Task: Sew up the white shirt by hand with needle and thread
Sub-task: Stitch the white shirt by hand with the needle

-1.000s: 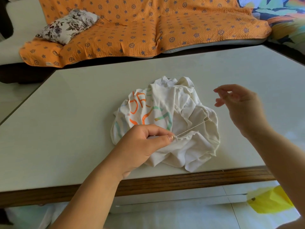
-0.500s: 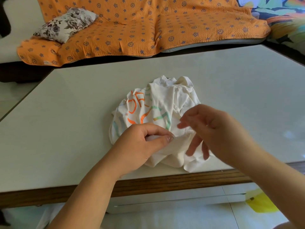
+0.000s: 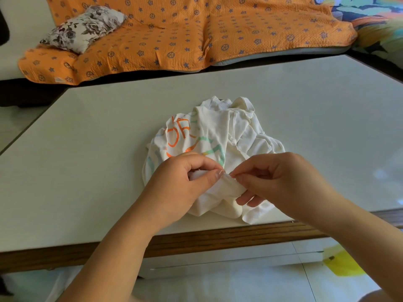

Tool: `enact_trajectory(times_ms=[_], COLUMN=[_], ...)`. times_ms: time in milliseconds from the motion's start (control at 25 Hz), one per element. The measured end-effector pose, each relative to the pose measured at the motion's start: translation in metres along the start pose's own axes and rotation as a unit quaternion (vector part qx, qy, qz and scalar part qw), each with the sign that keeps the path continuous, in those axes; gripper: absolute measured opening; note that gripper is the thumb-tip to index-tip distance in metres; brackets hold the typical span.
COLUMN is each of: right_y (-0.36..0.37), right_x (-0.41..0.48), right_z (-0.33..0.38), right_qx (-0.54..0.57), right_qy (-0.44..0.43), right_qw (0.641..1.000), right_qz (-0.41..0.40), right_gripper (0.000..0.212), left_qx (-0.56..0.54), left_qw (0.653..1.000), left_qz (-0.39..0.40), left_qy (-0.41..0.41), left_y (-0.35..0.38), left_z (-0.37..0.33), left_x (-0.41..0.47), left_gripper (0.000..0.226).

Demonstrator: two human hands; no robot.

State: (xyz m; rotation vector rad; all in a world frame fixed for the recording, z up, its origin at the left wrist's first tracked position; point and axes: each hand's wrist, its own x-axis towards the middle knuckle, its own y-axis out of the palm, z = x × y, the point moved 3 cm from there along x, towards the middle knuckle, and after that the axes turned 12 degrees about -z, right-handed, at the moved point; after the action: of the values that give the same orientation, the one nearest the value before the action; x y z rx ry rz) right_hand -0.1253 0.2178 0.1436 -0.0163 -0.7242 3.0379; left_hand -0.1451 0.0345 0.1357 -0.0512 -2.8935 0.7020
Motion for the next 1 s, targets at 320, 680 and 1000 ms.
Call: enact_trajectory(times_ms=[320, 680, 1000], right_y=[0.0007, 0.0002, 0.0008], right_x=[-0.0003, 0.0005, -0.0001], right_z=[-0.0005, 0.0016, 0.0011], right_qx=[0.004, -0.004, 0.006], right_qy=[0.012, 0.016, 0.018], right_qw=[1.0, 1.0, 0.999], right_qz=[0.016, 0.011, 0.026], right_gripper=[0.012, 0.014, 0.012], left_qx=[0.006, -0.004, -0.004], left_qw=[1.0, 1.0, 1.0], left_qz=[0.002, 0.008, 0.011], left_qy=[0.005, -0.001, -0.003], left_y=[0.0002, 0.0005, 0.0006], left_z=[0.0009, 0.0019, 0.0016], left_x=[0.0005, 0.0004, 0.0005], left_gripper=[0.008, 0.008, 0.008])
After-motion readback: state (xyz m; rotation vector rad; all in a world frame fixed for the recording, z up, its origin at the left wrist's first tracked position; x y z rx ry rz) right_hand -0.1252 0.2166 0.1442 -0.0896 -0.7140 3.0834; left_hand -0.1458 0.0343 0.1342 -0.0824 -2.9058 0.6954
